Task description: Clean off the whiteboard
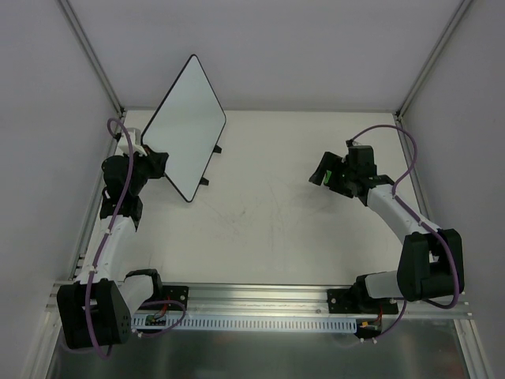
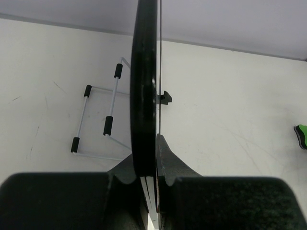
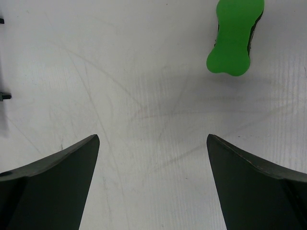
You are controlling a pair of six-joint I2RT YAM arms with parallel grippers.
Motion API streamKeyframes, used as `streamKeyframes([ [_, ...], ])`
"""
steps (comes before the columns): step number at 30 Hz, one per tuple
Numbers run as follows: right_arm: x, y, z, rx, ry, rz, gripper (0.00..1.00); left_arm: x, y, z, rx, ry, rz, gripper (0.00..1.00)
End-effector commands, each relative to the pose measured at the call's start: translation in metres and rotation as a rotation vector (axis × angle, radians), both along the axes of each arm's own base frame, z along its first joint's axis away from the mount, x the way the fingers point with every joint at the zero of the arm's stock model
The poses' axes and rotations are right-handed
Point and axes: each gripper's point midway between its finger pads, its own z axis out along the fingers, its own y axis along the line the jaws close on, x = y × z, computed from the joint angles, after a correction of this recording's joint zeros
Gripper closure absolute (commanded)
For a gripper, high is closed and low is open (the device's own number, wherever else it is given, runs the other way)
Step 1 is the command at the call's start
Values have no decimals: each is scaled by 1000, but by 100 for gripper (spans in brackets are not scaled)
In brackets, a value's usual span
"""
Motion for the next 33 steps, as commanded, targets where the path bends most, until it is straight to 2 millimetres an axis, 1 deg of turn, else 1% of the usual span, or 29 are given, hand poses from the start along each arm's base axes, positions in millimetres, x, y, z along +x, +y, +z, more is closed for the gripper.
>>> streamKeyframes([
  [1, 3, 1, 1, 14, -15, -3, 1, -21, 30, -65, 169, 234, 90, 100],
  [4, 3, 2, -1, 17, -12, -1, 1, -26, 32, -72, 172, 263, 97, 100],
  [8, 2, 2, -2, 18, -9, 0, 1, -30, 41, -79, 164, 302, 135, 100],
  [12, 2, 1, -3, 13, -9, 0, 1, -34, 52, -82, 152, 331, 178, 100],
  [16, 1, 1, -4, 14, -7, -2, 1, -38, 55, -84, 146, 347, 188, 100],
  [18, 1, 1, -4, 15, -6, -3, 1, -45, 55, -91, 147, 386, 191, 100],
  [21, 0, 1, -6, 13, -4, -4, 1, -50, 58, -93, 154, 397, 201, 100],
  [27, -1, 1, -9, 14, 5, -4, 1, -54, 62, -86, 143, 391, 211, 100],
  [29, -1, 1, -8, 15, 4, -5, 1, -55, 59, -81, 132, 382, 196, 100],
  [33, -2, 2, -10, 15, 8, -2, 1, -61, 55, -82, 116, 400, 179, 100],
])
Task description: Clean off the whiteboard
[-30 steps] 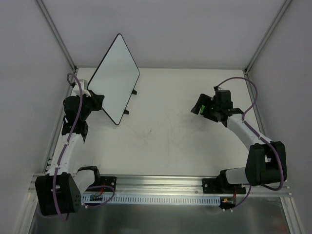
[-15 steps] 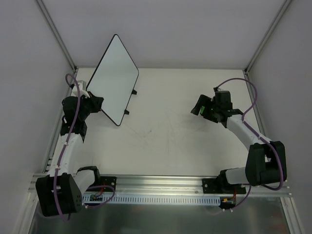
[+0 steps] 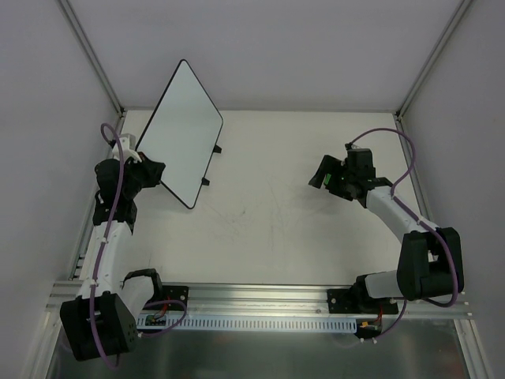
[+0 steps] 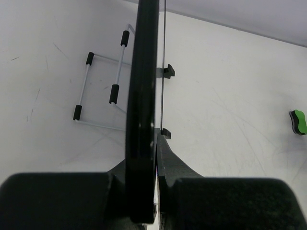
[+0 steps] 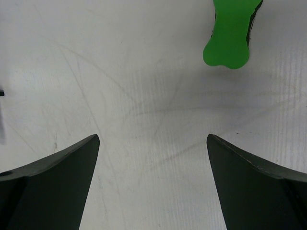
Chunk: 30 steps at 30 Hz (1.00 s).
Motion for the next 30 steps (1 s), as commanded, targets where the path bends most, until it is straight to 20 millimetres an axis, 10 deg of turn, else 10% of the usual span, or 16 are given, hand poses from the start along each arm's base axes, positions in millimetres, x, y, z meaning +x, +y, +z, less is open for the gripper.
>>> streamKeyframes([
  [1, 3, 3, 0, 18, -6, -4, 1, -35, 43, -64, 154, 269, 141, 100],
  [8, 1, 2, -3, 17, 2, -5, 1, -50, 47, -80, 141, 333, 196, 100],
  [16, 3, 5, -5, 33, 5, -5, 1, -53, 61, -83, 165, 367, 272, 57],
  [30, 3, 6, -8, 35, 13, 3, 1, -45, 69, -73, 211, 359, 279, 34],
])
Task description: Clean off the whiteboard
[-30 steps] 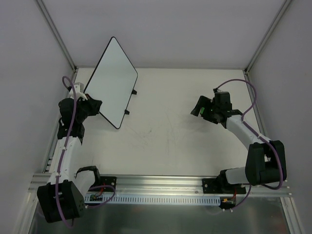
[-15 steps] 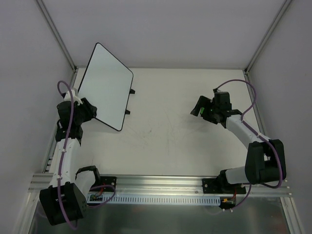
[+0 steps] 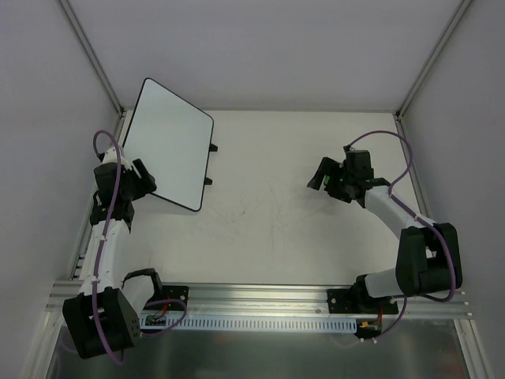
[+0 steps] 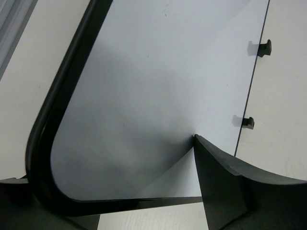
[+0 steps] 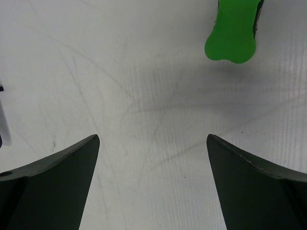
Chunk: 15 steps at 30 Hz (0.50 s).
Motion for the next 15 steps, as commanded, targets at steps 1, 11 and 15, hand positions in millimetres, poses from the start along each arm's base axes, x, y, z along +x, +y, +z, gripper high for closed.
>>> streamKeyframes([
  [1, 5, 3, 2, 18, -16, 0, 1, -20, 10, -24, 99, 149, -22, 34],
  [11, 5, 4, 3, 24, -16, 3, 1, -19, 6, -17, 96, 124, -40, 21],
  [15, 6, 5, 3, 25, -18, 4, 1, -20, 6, -17, 93, 122, -39, 16],
])
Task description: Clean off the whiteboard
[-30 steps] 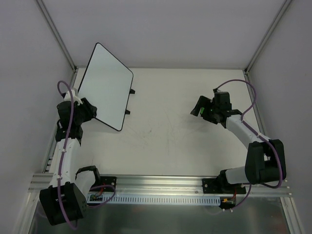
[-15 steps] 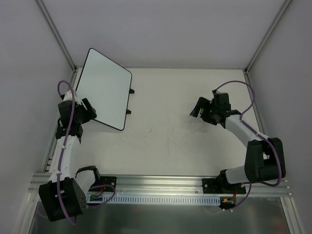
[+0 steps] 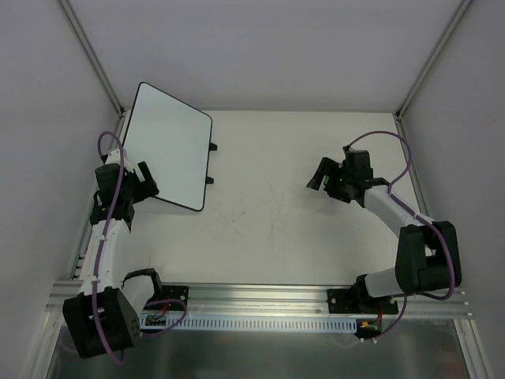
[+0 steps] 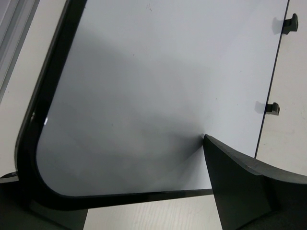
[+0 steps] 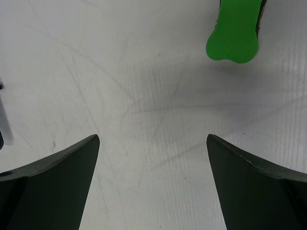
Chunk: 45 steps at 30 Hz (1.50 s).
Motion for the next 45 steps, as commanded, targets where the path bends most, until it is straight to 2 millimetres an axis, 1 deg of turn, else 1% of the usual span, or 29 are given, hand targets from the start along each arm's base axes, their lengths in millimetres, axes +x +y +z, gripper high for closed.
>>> streamKeyframes([
  [1, 5, 3, 6, 20, -25, -1, 1, -10, 1, -6, 38, 55, -30, 14],
  [6, 5, 3, 6, 22, -24, 0, 1, -9, -1, 1, 35, 35, -34, 10],
  [10, 5, 4, 7, 26, -25, 1, 1, -7, -3, 10, 33, 10, -39, 1],
  [14, 5, 4, 8, 28, -26, 3, 1, -4, -5, 23, 23, -24, -47, 1],
  [22, 5, 5, 9, 31, -28, 2, 1, 0, -6, 38, 14, -53, -41, 1],
  [29, 8, 5, 15, 35, -44, -1, 1, 0, -4, 64, 26, -95, -27, 1],
  [33, 10, 4, 24, 34, -63, -12, 1, -3, -2, 70, 29, -99, -11, 1],
  [34, 11, 3, 29, 34, -77, -15, 1, -3, -2, 71, 33, -96, -11, 1],
  [37, 12, 2, 37, 25, -93, -16, 1, -5, 2, 71, 45, -90, 6, 1],
  [43, 14, 0, 44, 18, -106, -22, 1, -9, 4, 72, 53, -82, 20, 1],
  [45, 15, -1, 47, 15, -111, -24, 1, -10, 5, 78, 62, -91, 27, 1],
])
